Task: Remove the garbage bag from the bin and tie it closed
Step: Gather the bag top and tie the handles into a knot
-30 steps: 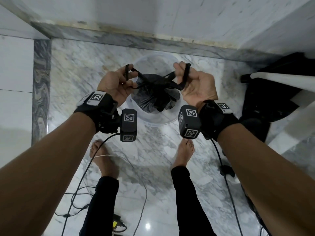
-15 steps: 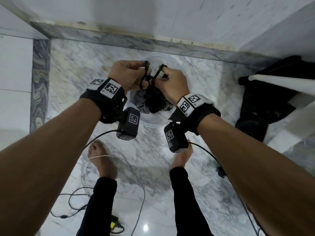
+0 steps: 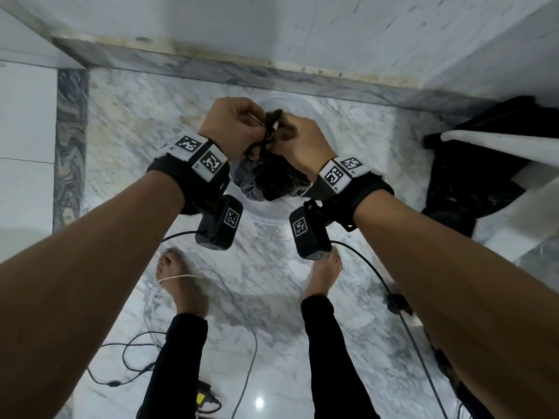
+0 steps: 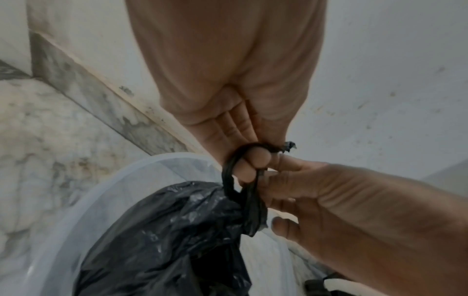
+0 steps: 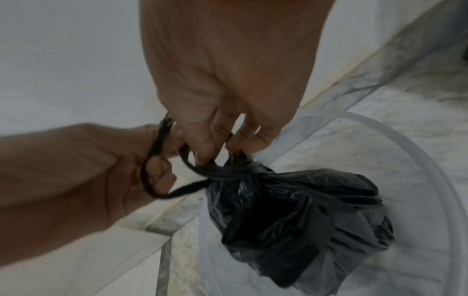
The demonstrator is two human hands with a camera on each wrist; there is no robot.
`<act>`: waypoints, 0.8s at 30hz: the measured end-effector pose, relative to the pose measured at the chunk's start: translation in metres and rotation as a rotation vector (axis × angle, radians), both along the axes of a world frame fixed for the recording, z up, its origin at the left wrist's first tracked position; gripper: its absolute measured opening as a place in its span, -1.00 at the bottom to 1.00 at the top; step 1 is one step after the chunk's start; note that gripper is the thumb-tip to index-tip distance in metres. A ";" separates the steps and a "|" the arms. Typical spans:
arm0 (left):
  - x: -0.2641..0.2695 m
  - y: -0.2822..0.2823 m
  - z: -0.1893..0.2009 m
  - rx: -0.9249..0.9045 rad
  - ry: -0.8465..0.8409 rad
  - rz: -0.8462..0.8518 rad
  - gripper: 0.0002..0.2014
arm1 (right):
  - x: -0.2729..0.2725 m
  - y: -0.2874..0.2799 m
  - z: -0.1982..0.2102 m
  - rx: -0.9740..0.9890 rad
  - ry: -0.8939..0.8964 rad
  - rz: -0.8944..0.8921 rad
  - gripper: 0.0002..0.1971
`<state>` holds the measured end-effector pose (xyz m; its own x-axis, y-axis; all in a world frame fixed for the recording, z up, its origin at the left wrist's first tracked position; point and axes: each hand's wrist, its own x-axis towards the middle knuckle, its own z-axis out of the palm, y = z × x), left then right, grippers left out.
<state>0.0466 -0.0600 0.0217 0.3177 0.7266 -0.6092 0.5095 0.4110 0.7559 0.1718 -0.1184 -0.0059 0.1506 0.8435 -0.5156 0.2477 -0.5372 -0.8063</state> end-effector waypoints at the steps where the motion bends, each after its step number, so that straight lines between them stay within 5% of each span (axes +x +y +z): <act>1: -0.001 0.001 -0.002 0.037 0.035 -0.023 -0.88 | 0.002 0.001 0.001 -0.043 0.041 -0.009 -0.70; 6: -0.014 0.004 -0.012 0.158 0.214 -0.124 -0.77 | 0.020 -0.002 0.001 -0.199 0.188 -0.112 -0.91; 9: -0.021 0.002 -0.016 0.215 0.293 -0.154 -0.78 | 0.034 -0.006 0.000 -0.189 0.177 -0.247 -0.77; 15: -0.027 -0.002 -0.026 0.193 0.435 -0.025 -0.77 | 0.055 -0.025 -0.024 -0.252 -0.145 -0.384 -0.72; 24: -0.032 -0.016 -0.049 0.077 0.628 -0.057 -0.82 | 0.057 -0.037 -0.040 -0.395 -0.469 -0.190 -0.87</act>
